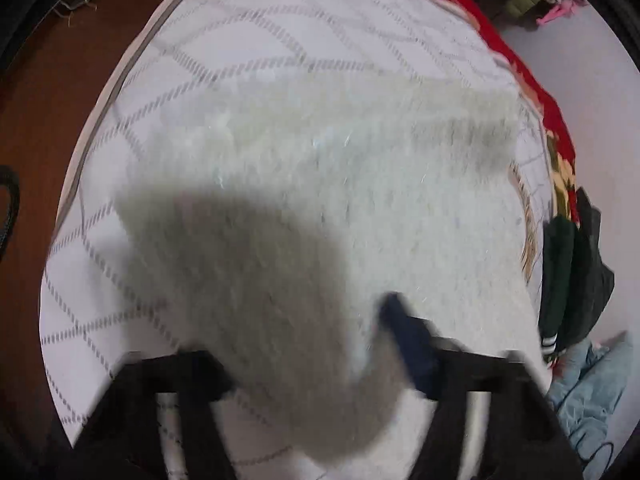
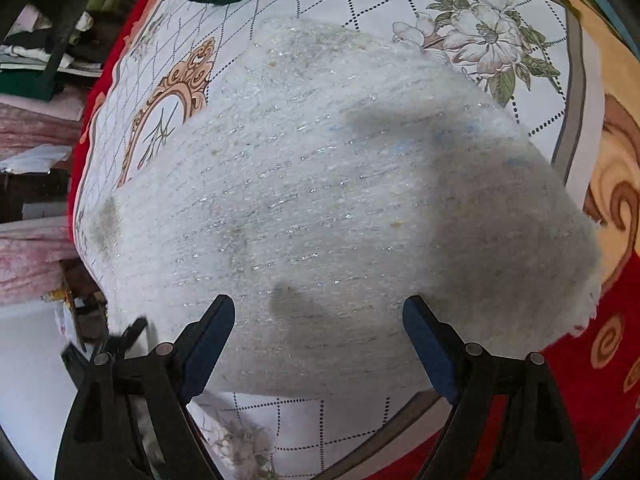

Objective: Fold large clothes

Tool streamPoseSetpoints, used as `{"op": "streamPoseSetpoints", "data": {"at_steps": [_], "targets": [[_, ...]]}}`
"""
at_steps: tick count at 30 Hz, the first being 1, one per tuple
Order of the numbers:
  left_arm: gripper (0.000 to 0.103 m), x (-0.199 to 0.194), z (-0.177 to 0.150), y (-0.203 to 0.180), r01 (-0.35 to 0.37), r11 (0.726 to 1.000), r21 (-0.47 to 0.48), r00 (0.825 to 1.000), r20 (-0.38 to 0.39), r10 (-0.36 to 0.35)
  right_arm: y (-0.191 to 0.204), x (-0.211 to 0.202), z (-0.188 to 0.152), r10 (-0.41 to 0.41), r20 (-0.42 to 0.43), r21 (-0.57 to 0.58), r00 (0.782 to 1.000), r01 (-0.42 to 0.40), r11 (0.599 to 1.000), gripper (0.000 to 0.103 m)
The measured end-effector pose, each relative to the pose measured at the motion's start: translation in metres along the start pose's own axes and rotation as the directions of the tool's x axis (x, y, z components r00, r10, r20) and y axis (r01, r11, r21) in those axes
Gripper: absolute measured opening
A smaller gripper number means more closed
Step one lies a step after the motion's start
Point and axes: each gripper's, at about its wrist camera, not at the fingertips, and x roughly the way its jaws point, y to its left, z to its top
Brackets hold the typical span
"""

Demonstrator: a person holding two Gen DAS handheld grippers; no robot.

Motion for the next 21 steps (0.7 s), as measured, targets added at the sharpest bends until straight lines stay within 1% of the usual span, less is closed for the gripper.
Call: {"op": "streamPoseSetpoints", "data": {"at_steps": [1,2,3,4,5,6,7,9,10,11,12,13,14,15,16,17,18,19,20,21], "targets": [[0.024,-0.002,0.005,-0.004,0.009,1.0,0.014,1.0,0.012,-0.009,0.003,0.002,0.002,-0.001,-0.014,-0.009,1.0,0.001,1.0,0.088],[0.021,-0.001,0.011,-0.01,0.017,0.999,0.036,1.0,0.02,-0.018,0.008,0.001,0.002,-0.004,-0.028,-0.021,1.0,0.003,1.0,0.087],[0.021,-0.004,0.017,-0.013,0.024,0.998,0.052,0.999,0.032,-0.026,0.018,0.0,0.002,-0.002,-0.043,-0.046,0.999,0.0,0.999,0.084],[0.021,-0.002,0.021,-0.019,0.027,0.998,0.059,0.999,0.041,-0.029,0.027,0.002,0.003,0.001,-0.053,-0.067,0.999,-0.005,0.998,0.075],[0.02,-0.003,0.027,-0.021,0.029,0.997,0.076,0.998,0.049,-0.032,0.042,0.005,0.004,-0.006,-0.073,-0.114,0.997,-0.002,0.994,0.069],[0.02,-0.003,0.03,-0.022,0.031,0.996,0.086,0.998,0.052,-0.035,0.055,0.008,0.003,-0.023,-0.086,-0.147,0.996,0.011,0.989,0.067],[0.02,-0.001,0.034,-0.02,0.038,0.995,0.093,0.998,0.046,-0.043,0.069,0.015,0.003,-0.03,-0.101,-0.183,0.994,0.011,0.983,0.061],[0.021,0.006,0.038,-0.009,0.051,0.994,0.1,0.998,0.017,-0.053,0.094,0.04,0.003,-0.04,-0.153,-0.23,0.987,0.004,0.973,0.061],[0.028,0.011,0.038,-0.004,0.055,0.993,0.102,0.998,0.006,-0.056,0.102,0.059,0.003,-0.099,-0.171,-0.253,0.98,0.053,0.966,0.061],[0.032,0.02,0.038,-0.01,0.068,0.993,0.1,0.998,0.001,-0.069,0.103,0.087,0.005,-0.185,-0.165,-0.268,0.969,0.136,0.954,0.062],[0.035,0.025,0.039,-0.008,0.099,0.99,0.097,0.995,-0.006,-0.099,0.101,0.1,0.006,-0.212,-0.158,-0.278,0.964,0.162,0.947,0.064],[0.042,0.028,0.04,-0.007,0.13,0.987,0.095,0.992,-0.009,-0.13,0.103,0.104,0.009,-0.219,-0.154,-0.268,0.964,0.172,0.948,0.069],[0.055,0.031,0.039,-0.01,0.153,0.984,0.096,0.988,-0.01,-0.153,0.107,0.104,0.014,-0.234,-0.186,-0.231,0.954,0.189,0.955,0.071],[0.061,0.032,0.039,-0.011,0.189,0.977,0.098,0.982,-0.008,-0.189,0.111,0.101,0.017,-0.244,-0.216,-0.222,0.945,0.196,0.955,0.071],[0.07,0.033,0.038,-0.015,0.201,0.975,0.099,0.979,0.0,-0.202,0.113,0.095,0.018,-0.229,-0.233,-0.223,0.945,0.177,0.959,0.071],[0.073,0.036,0.038,-0.021,0.203,0.974,0.104,0.979,0.011,-0.206,0.111,0.086,0.018,-0.189,-0.237,-0.214,0.953,0.139,0.967,0.071],[0.073,0.038,0.037,-0.026,0.199,0.973,0.113,0.979,0.019,-0.203,0.105,0.069,0.017,-0.103,-0.227,-0.183,0.969,0.061,0.981,0.071],[0.073,0.041,0.036,-0.033,0.186,0.974,0.129,0.981,0.027,-0.191,0.1,0.056,0.017,-0.051,-0.212,-0.16,0.976,0.016,0.987,0.07],[0.073,0.044,0.035,-0.038,0.167,0.974,0.151,0.983,0.044,-0.175,0.089,0.038,0.016,-0.004,-0.179,-0.135,0.984,-0.021,0.991,0.07],[0.072,0.044,0.034,-0.041,0.154,0.975,0.163,0.984,0.061,-0.165,0.076,0.021,0.017,-0.002,-0.138,-0.124,0.99,-0.015,0.992,0.071]]}}
